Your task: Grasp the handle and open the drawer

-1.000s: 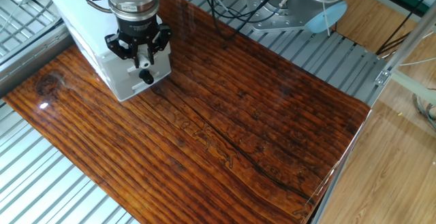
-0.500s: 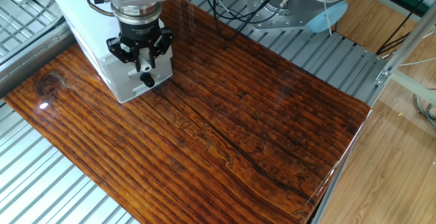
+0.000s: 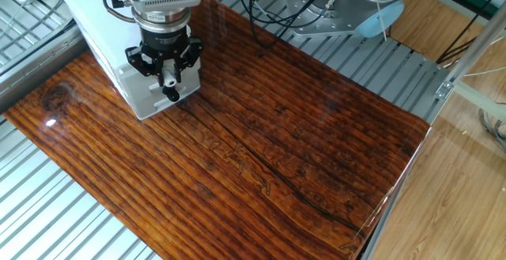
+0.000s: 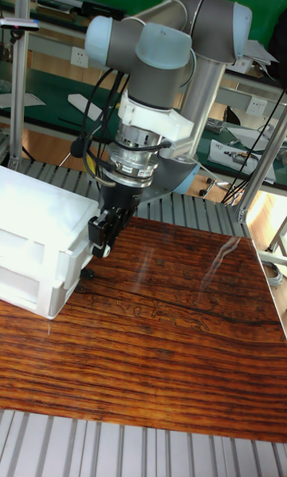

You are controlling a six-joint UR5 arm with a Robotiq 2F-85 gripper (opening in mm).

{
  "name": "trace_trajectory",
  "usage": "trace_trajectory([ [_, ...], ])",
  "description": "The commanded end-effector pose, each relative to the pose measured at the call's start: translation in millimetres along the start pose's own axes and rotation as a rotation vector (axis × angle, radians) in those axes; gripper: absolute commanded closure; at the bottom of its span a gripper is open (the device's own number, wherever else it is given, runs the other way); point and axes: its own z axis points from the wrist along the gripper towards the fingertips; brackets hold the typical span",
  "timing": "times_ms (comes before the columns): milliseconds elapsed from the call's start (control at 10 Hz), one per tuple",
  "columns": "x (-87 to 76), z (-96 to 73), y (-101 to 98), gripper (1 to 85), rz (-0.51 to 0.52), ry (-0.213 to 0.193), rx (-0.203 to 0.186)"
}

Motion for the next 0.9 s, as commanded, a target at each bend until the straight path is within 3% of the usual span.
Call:
trace_trajectory([
  [0, -7.4, -6.4, 0.1, 73.0, 0.010, -0.011, -0.010],
  [800, -13.9, -6.5, -0.2, 73.3, 0.016, -0.025, -0.017],
])
